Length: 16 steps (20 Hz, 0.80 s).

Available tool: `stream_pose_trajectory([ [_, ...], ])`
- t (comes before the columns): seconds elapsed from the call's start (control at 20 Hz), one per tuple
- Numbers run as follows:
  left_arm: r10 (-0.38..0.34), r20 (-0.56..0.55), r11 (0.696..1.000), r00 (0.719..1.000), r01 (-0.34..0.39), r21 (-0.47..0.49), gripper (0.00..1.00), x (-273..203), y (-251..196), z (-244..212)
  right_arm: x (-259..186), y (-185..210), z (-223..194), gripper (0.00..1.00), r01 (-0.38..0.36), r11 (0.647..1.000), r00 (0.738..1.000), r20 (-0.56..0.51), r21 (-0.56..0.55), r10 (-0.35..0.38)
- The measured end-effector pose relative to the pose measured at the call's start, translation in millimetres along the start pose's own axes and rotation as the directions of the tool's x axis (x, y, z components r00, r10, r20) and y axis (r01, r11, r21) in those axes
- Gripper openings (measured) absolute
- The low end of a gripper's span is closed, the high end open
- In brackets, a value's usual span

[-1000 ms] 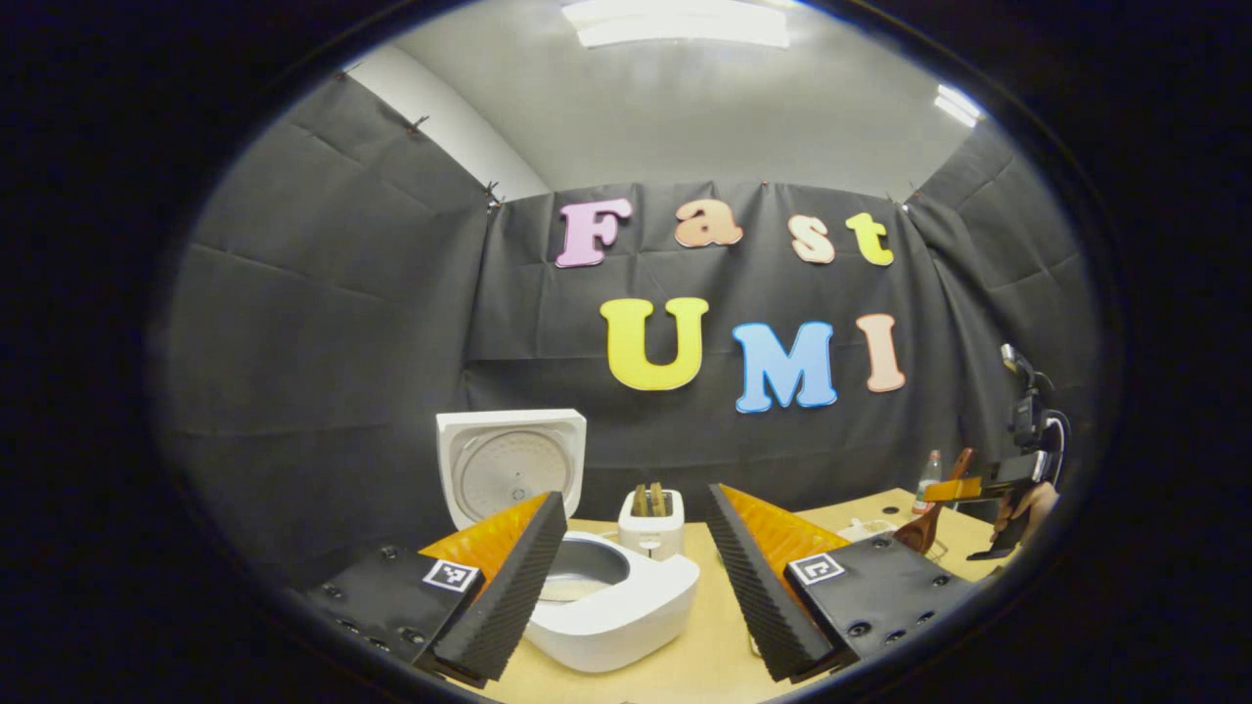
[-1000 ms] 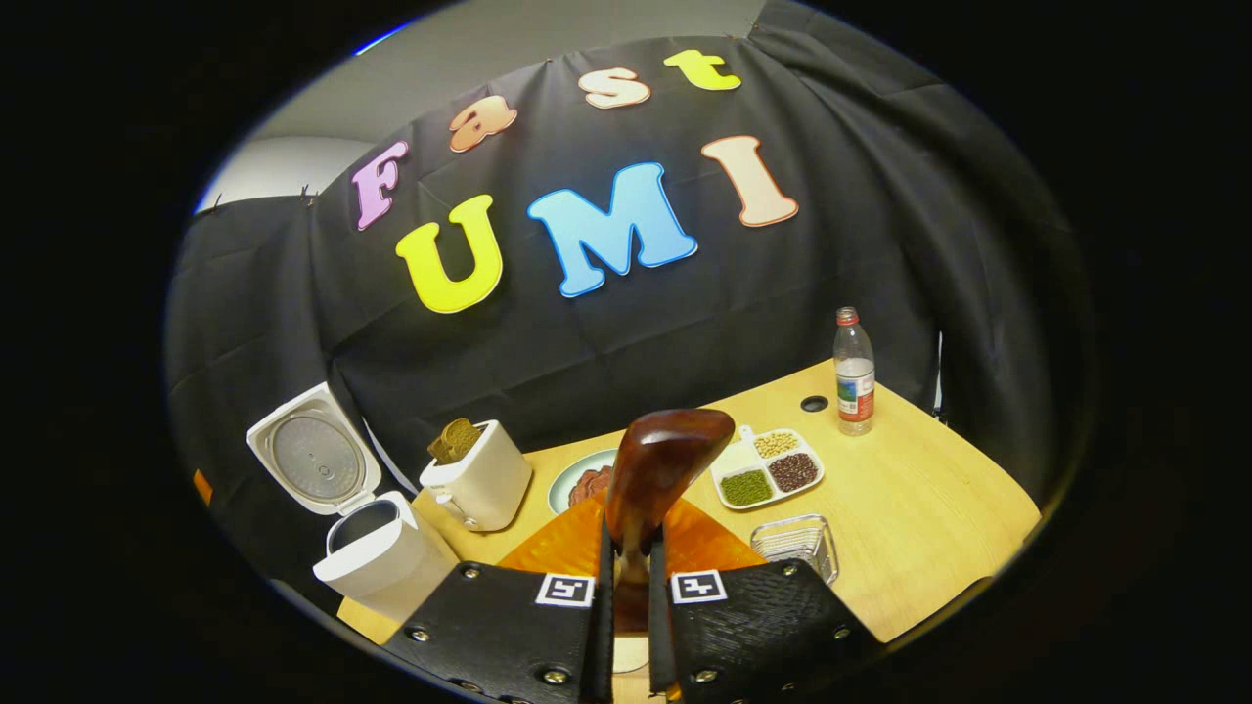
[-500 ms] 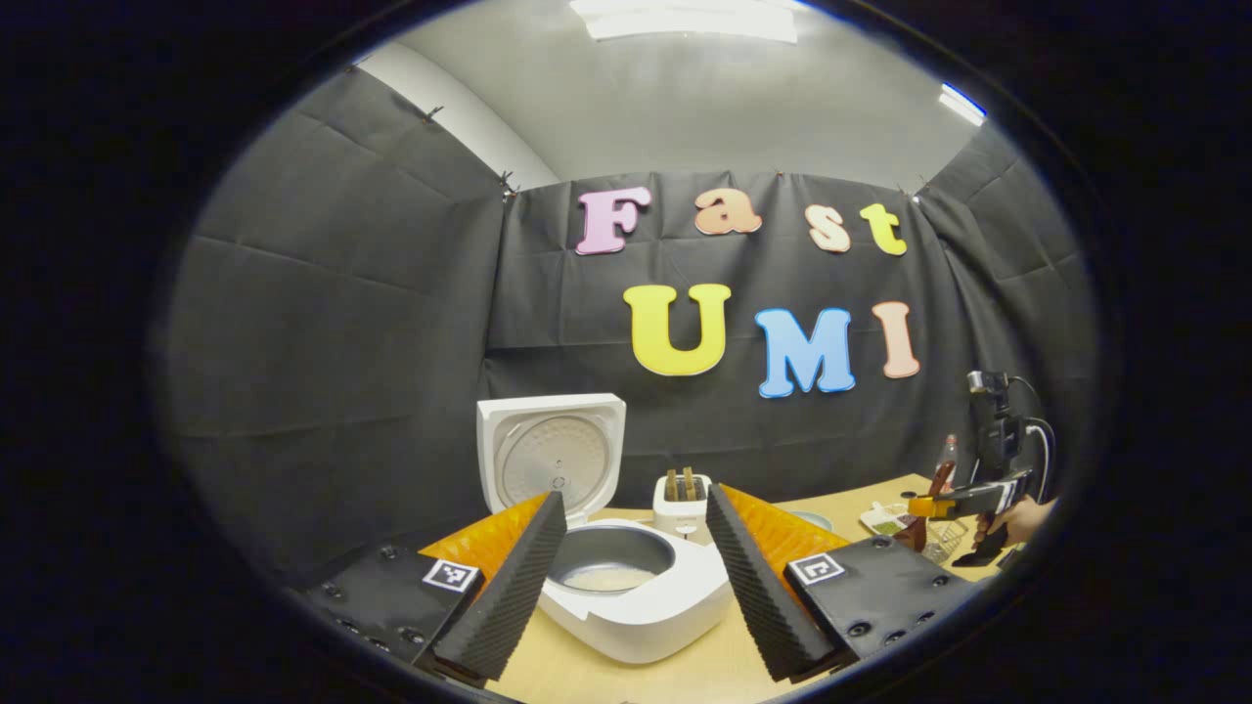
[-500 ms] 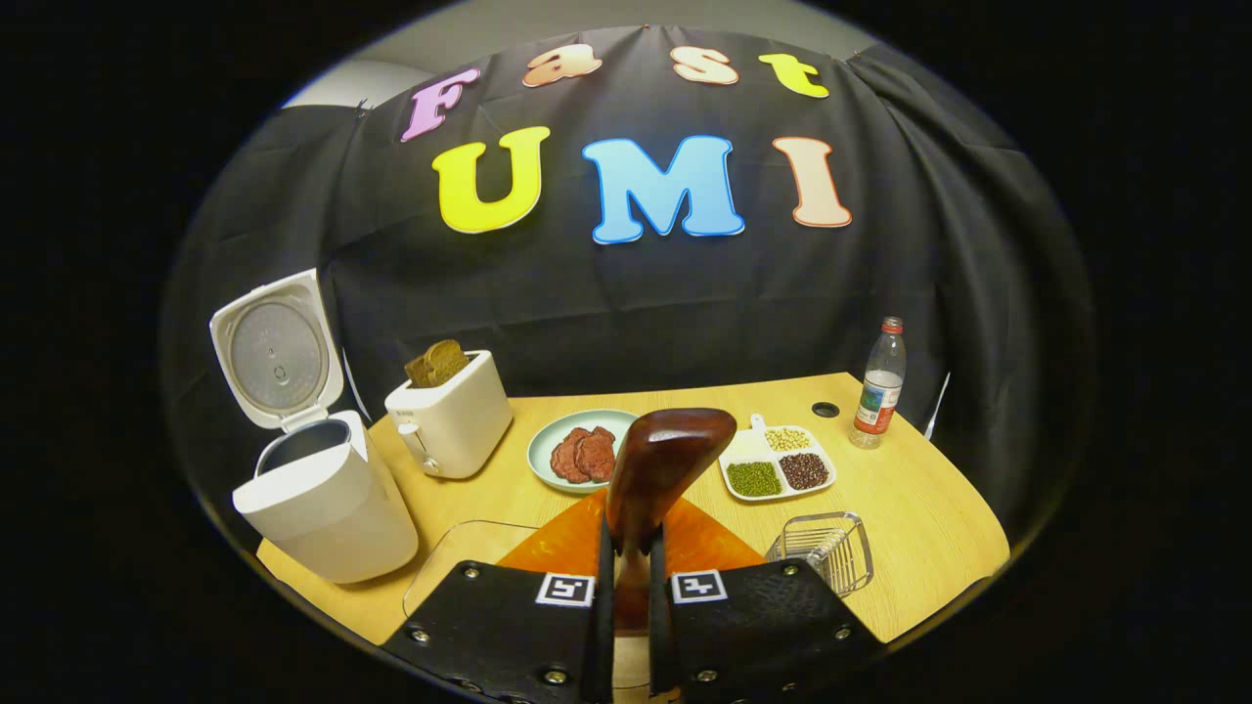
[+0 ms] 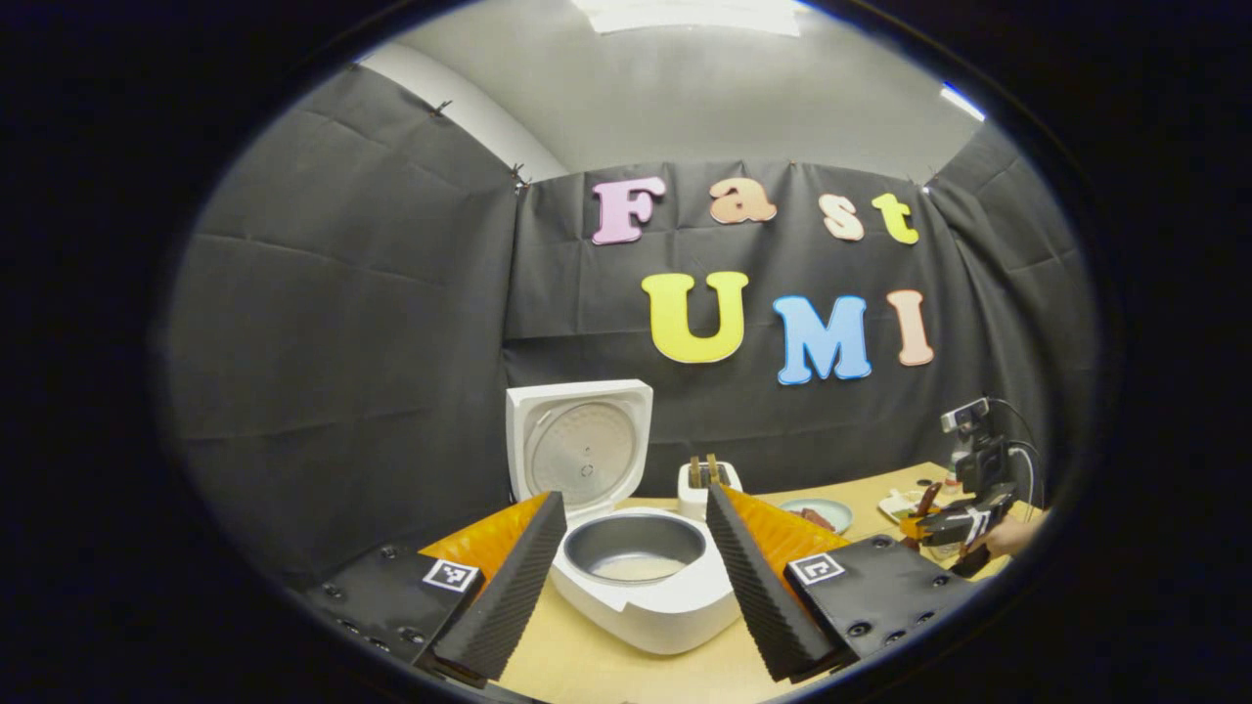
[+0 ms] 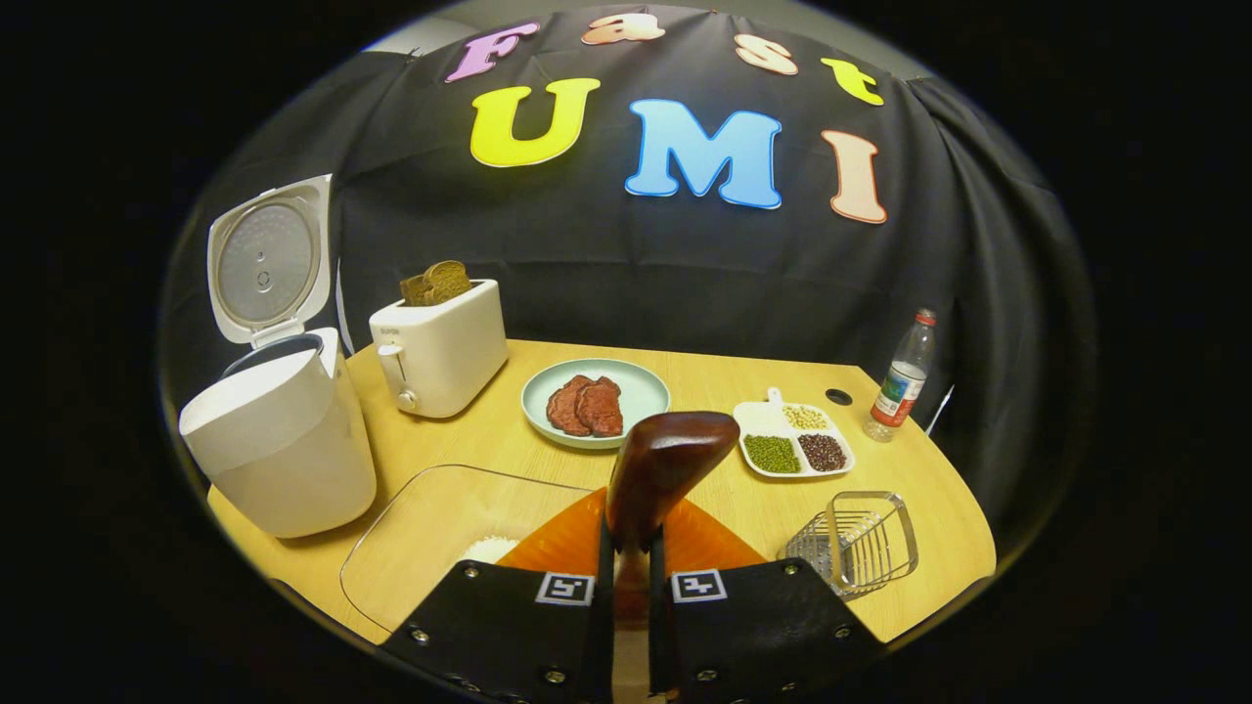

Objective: Close the left gripper, press the button to open the rice cooker; take a wooden spoon from the chopstick holder with the right hand, scoop a spoonful of rice and pour it into the rice cooker, then put the wooden spoon back into the chopstick holder.

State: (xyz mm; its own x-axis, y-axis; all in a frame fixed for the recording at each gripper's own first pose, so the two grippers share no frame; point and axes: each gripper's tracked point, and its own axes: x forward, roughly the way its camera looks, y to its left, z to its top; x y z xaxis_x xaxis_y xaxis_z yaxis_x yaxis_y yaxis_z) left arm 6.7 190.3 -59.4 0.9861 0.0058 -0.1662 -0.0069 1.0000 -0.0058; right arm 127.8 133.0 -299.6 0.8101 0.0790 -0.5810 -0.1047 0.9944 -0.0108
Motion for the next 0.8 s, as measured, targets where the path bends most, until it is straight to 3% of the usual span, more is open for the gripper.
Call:
stream_pose_trajectory([
  [0.1, 0.002, -0.002, 1.0, 1.0, -0.002, -0.006, 0.94, 1.1, 2.4, -1.6, -2.0, 16.5, -4.4, 0.15, -0.025, 1.0, 1.0, -0.011, 0.007, 0.025],
  [0.25, -0.001, -0.003, 1.0, 1.0, 0.001, -0.012, 0.94, 5.8, 3.3, -3.7, -6.3, 38.2, -6.5, 0.14, -0.068, 0.997, 0.997, -0.018, 0.042, 0.069],
  [0.3, -0.003, -0.004, 1.0, 1.0, 0.003, -0.013, 0.99, 8.3, 3.0, -4.0, -7.7, 44.2, -8.0, 0.15, -0.082, 0.995, 0.996, -0.022, 0.059, 0.083],
  [0.35, -0.005, -0.006, 1.0, 1.0, 0.005, -0.014, 0.94, 9.4, 2.7, -5.4, -8.8, 49.3, -7.8, 0.15, -0.094, 0.993, 0.995, -0.028, 0.077, 0.097],
  [0.5, -0.011, -0.006, 1.0, 1.0, 0.01, -0.017, 0.94, 14.0, 2.7, -5.3, -13.3, 65.8, -7.9, 0.15, -0.14, 0.978, 0.989, -0.034, 0.156, 0.146],
  [0.55, -0.013, -0.007, 1.0, 1.0, 0.012, -0.017, 0.99, 14.6, 2.5, -6.7, -14.0, 68.7, -8.1, 0.15, -0.15, 0.969, 0.987, -0.035, 0.195, 0.16],
  [0.6, -0.014, -0.006, 1.0, 1.0, 0.014, -0.016, 0.94, 16.1, 2.5, -6.4, -14.8, 71.7, -9.2, 0.14, -0.159, 0.957, 0.984, -0.04, 0.241, 0.173],
  [0.75, -0.016, -0.002, 1.0, 1.0, 0.016, -0.013, 0.94, 16.1, 3.5, -4.5, -14.4, 73.2, -11.4, 0.14, -0.172, 0.907, 0.977, -0.049, 0.384, 0.206],
  [0.8, -0.016, 0.0, 1.0, 1.0, 0.016, -0.011, 0.99, 16.7, 4.1, -2.9, -13.8, 70.7, -12.6, 0.14, -0.174, 0.884, 0.975, -0.051, 0.433, 0.217],
])
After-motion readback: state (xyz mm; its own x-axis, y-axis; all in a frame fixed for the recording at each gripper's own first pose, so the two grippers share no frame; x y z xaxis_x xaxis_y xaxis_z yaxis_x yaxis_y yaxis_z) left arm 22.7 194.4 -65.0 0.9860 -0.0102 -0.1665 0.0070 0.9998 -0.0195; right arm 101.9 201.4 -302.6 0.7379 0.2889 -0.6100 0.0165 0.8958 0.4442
